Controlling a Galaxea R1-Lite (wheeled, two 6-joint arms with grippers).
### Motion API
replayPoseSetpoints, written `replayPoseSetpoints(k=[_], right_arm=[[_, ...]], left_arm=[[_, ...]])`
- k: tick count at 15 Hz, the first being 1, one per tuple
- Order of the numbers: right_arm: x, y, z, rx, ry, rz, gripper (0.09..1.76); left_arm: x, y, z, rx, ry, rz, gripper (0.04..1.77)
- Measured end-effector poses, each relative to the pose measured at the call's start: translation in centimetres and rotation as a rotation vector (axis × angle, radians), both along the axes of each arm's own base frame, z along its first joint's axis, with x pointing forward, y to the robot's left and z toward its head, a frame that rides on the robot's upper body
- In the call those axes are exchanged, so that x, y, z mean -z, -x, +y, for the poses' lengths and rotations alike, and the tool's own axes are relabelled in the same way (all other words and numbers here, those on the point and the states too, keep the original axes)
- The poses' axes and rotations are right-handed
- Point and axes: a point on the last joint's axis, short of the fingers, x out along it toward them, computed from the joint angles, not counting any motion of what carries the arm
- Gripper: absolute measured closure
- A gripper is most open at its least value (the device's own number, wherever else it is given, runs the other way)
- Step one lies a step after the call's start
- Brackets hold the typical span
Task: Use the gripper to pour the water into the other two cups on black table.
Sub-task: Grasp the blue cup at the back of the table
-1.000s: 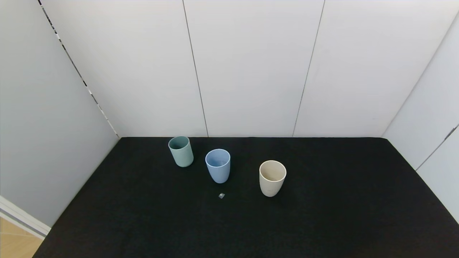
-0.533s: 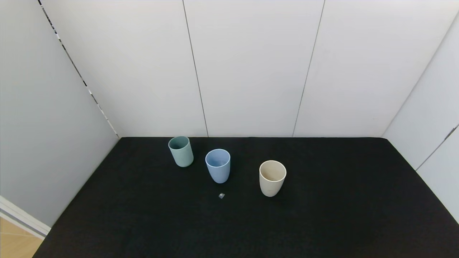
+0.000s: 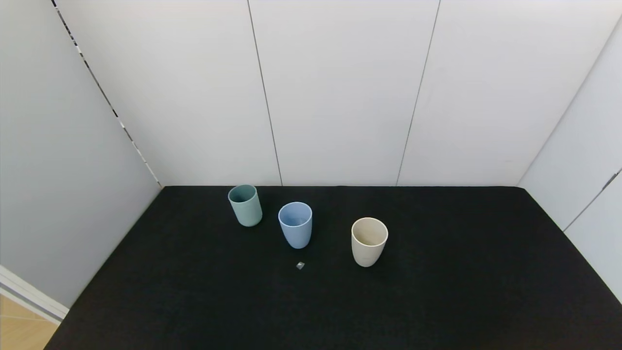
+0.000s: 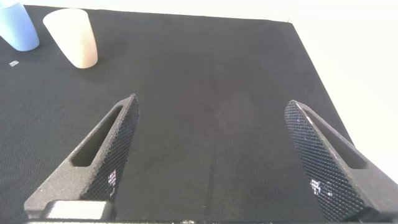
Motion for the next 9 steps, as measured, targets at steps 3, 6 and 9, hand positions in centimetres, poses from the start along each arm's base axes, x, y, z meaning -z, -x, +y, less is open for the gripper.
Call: replayPoseSetpoints(k=[3, 6, 9], right_arm=[[0.0, 0.0, 0.0, 0.000, 0.000, 0.000, 0.14], [0.0, 0.0, 0.0, 0.000, 0.000, 0.000, 0.14], [0.0, 0.0, 0.0, 0.000, 0.000, 0.000, 0.14]], left_arm=[[-3.7, -2.5, 0.0, 0.019, -0.006, 0.094, 0.09], [-7.2, -6.4, -0.2, 0.047, -0.017, 0.194, 0.09], [-9.5, -11.2, -0.4, 0.082, -0.028, 0.290, 0.09]])
